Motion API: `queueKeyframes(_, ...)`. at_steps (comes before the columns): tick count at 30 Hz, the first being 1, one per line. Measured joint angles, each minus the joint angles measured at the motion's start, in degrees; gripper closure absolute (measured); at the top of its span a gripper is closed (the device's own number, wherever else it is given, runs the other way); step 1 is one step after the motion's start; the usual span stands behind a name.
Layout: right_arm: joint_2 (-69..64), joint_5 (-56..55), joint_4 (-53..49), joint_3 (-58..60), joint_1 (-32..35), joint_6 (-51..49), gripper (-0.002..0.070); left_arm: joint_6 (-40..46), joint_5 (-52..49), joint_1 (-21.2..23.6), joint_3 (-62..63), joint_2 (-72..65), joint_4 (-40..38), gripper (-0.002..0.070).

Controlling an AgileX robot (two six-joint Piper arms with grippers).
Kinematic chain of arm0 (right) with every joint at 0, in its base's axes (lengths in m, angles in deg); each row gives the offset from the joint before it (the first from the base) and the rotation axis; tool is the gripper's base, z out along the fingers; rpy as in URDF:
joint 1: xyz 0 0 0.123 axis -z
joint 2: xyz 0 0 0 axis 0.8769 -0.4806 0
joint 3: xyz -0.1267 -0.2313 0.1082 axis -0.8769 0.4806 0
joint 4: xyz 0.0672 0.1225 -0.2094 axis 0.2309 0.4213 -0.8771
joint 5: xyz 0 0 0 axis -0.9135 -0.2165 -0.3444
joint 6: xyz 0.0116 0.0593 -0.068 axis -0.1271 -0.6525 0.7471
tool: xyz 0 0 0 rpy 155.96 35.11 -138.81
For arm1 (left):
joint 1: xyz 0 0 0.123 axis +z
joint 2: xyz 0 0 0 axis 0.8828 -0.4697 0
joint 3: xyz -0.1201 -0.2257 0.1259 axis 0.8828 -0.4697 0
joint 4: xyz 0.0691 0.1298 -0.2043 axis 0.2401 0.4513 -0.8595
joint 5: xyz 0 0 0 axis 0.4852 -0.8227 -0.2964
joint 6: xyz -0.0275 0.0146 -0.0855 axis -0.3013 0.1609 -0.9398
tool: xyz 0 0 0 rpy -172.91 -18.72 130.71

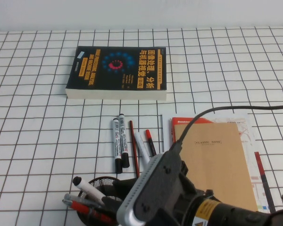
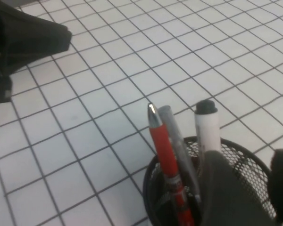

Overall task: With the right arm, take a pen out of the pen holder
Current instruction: 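Take a marker out of the pen holder and lay it on the table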

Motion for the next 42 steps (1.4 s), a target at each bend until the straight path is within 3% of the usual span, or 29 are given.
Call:
queueKeyframes(4, -3.29, -3.48, 1.19, 0.0, -0.14, -0.54, 0.0402, 0.0, 0.0, 0.0, 0.0, 0.0, 0.0, 0.0679)
queueKeyframes(8, -5.86, -5.12, 1.55, -0.43, -0.14, -0.86, 0.0365, 0.0, 0.0, 0.0, 0.0, 0.0, 0.1, 0.0679)
queueKeyframes(42, -16.55, -4.45, 1.77, -8.7, -0.14, -0.5, 0.036, 0.0, 0.0, 0.0, 0.0, 0.0, 0.12, 0.068)
